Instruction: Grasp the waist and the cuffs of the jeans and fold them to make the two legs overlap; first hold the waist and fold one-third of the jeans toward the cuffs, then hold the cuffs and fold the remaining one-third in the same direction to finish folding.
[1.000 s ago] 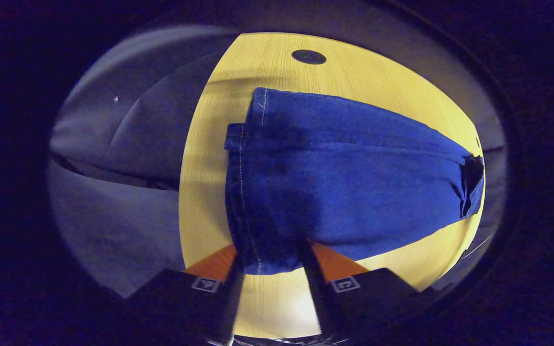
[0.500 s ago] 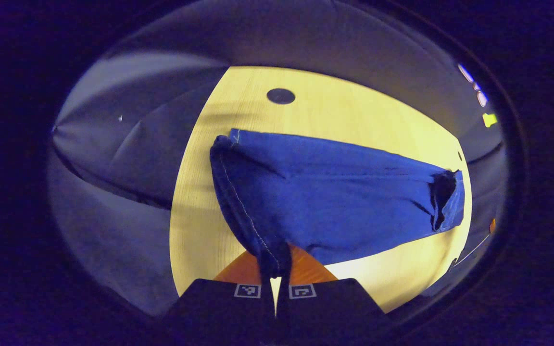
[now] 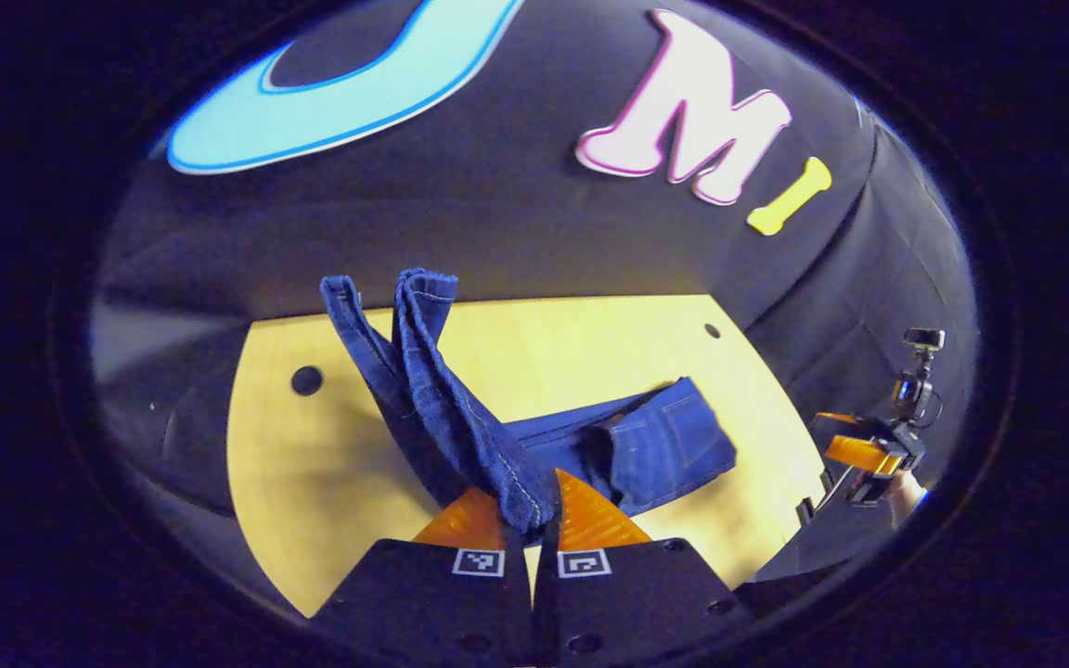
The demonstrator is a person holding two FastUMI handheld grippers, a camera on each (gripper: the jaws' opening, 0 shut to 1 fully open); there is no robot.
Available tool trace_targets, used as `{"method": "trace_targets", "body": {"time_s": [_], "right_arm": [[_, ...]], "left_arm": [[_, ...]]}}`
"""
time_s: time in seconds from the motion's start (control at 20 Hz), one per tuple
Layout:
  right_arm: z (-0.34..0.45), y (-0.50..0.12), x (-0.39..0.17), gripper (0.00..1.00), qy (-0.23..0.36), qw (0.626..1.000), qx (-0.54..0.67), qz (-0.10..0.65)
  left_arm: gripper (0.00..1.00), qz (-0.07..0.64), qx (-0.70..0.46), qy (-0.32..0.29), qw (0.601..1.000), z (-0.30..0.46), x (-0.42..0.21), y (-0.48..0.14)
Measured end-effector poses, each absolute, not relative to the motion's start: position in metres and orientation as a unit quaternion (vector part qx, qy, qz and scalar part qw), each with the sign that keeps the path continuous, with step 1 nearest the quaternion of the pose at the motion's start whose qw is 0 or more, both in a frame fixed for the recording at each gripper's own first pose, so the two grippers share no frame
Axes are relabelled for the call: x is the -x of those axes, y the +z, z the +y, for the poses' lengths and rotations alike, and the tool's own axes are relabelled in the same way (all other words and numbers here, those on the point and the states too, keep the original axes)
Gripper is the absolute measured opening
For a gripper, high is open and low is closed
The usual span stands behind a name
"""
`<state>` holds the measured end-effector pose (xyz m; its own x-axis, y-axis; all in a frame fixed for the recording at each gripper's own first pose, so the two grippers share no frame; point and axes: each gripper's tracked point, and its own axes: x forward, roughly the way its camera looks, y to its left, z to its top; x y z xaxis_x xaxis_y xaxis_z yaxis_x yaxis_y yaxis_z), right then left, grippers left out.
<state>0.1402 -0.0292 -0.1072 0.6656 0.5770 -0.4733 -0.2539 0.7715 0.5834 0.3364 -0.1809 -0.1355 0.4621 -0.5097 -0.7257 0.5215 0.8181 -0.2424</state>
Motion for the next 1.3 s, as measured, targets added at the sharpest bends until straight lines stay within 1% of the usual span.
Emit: {"method": "trace_targets", "body": {"time_s": [0.1, 0.2, 0.25, 0.45, 0.6, 0.7, 0.8, 0.85, 0.9, 0.95, 1.0, 1.05, 1.15, 1.3], "right_arm": [[-0.040, -0.106, -0.136, 0.97, 0.237, 0.884, -0.233, 0.329], [-0.054, -0.109, -0.134, 0.97, 0.234, 0.887, -0.226, 0.328], [-0.059, -0.110, -0.132, 0.97, 0.232, 0.887, -0.225, 0.329], [-0.082, -0.124, -0.128, 0.97, 0.223, 0.890, -0.219, 0.333], [-0.092, -0.133, -0.126, 0.97, 0.224, 0.889, -0.212, 0.337], [-0.097, -0.137, -0.125, 0.97, 0.229, 0.890, -0.204, 0.339], [-0.101, -0.140, -0.125, 0.97, 0.233, 0.889, -0.197, 0.341], [-0.102, -0.139, -0.125, 0.97, 0.233, 0.889, -0.198, 0.340], [-0.104, -0.137, -0.125, 0.97, 0.233, 0.890, -0.200, 0.337], [-0.105, -0.132, -0.125, 0.97, 0.232, 0.891, -0.203, 0.333], [-0.105, -0.125, -0.124, 0.98, 0.231, 0.893, -0.208, 0.325], [-0.106, -0.117, -0.122, 0.97, 0.228, 0.896, -0.209, 0.317], [-0.108, -0.101, -0.115, 0.97, 0.223, 0.906, -0.202, 0.299], [-0.113, -0.066, -0.094, 0.97, 0.205, 0.926, -0.181, 0.261]], "left_arm": [[0.06, 0.415, -0.031, -0.343, 0.842, -0.245, -0.324, -0.142], [0.06, 0.432, -0.037, -0.376, 0.819, -0.305, -0.305, -0.167], [0.06, 0.447, -0.037, -0.381, 0.808, -0.325, -0.299, -0.186], [0.06, 0.496, -0.092, -0.366, 0.782, -0.353, -0.291, -0.272], [0.09, 0.534, -0.101, -0.330, 0.771, -0.363, -0.283, -0.322], [0.16, 0.550, -0.065, -0.299, 0.777, -0.368, -0.280, -0.342], [0.35, 0.546, -0.028, -0.285, 0.787, -0.379, -0.276, -0.342], [0.63, 0.536, -0.024, -0.282, 0.795, -0.381, -0.276, -0.336], [0.74, 0.520, -0.034, -0.278, 0.807, -0.378, -0.274, -0.326], [0.87, 0.497, -0.051, -0.276, 0.821, -0.370, -0.272, -0.312], [0.94, 0.468, -0.063, -0.277, 0.837, -0.363, -0.268, -0.295], [0.97, 0.440, -0.073, -0.279, 0.851, -0.356, -0.260, -0.275], [0.97, 0.390, -0.080, -0.276, 0.875, -0.337, -0.233, -0.238], [0.97, 0.325, -0.056, -0.262, 0.907, -0.301, -0.177, -0.181]]}}
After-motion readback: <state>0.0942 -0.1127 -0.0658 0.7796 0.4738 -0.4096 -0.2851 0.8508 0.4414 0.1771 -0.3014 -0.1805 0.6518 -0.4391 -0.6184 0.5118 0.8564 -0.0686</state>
